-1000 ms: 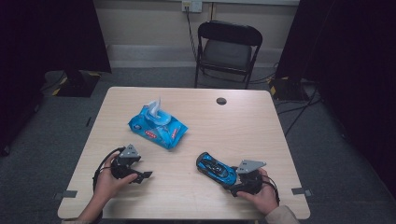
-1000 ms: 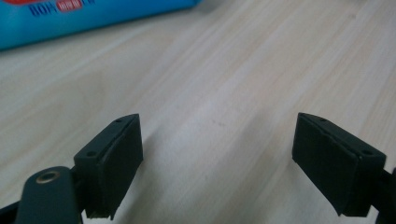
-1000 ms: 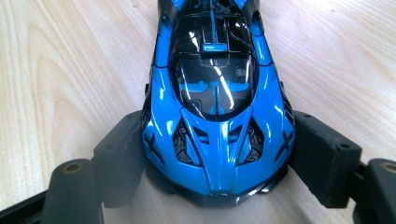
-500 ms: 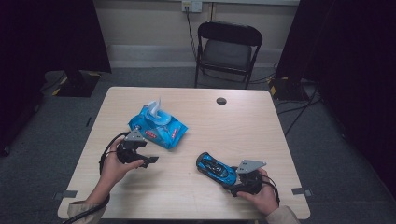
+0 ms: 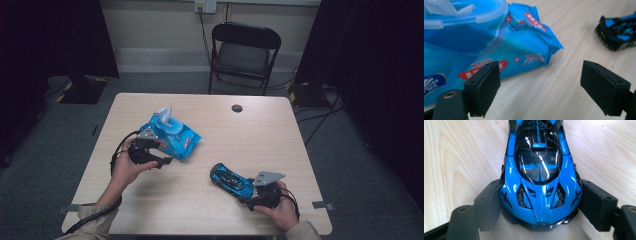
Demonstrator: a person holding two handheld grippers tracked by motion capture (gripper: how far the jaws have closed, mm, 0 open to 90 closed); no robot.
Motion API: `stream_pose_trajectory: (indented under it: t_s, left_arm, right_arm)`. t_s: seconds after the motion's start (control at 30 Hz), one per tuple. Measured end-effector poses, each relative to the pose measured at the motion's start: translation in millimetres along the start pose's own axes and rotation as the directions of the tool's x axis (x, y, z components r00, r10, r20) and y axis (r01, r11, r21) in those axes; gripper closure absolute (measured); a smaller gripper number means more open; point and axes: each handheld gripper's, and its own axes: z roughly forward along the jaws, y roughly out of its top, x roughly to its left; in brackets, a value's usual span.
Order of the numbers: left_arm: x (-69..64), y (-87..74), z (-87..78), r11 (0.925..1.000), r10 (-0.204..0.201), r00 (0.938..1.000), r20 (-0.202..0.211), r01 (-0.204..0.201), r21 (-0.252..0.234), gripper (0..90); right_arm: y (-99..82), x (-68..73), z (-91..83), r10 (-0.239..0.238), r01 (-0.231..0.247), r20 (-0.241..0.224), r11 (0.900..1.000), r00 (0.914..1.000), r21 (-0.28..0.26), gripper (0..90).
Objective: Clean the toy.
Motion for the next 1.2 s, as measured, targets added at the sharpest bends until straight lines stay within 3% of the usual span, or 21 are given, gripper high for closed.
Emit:
stream_pose_trajectory:
  t_s: [0.57, 0.97, 1.1, 1.2]
  left_arm:
    - [19.5, 47.8, 8.0, 0.9999, 0.003, 0.9999, -0.016, -0.003, -0.013, 17.4]
    - [37.1, 70.4, 18.7, 0.9998, 0.007, 0.9966, -0.082, -0.009, -0.017, 20.3]
    - [42.8, 75.9, 18.2, 0.999, 0.002, 0.9937, -0.112, -0.007, -0.044, 22.6]
    - [45.7, 78.0, 18.8, 0.9991, 0.021, 0.9897, -0.142, -0.026, -0.033, 27.4]
  right_arm:
    - [0.1, -0.5, 0.1, -0.003, 0.003, -0.003, 1.0, 1.0, 0.0, 24.5]
    - [0.1, -0.5, 0.1, -0.004, 0.004, -0.004, 1.0, 1.0, 0.0, 24.5]
    - [0.1, -0.5, 0.1, -0.004, 0.004, -0.004, 1.0, 1.0, 0.0, 24.5]
    - [0.1, -0.5, 0.1, -0.004, 0.004, -0.004, 1.0, 1.0, 0.0, 24.5]
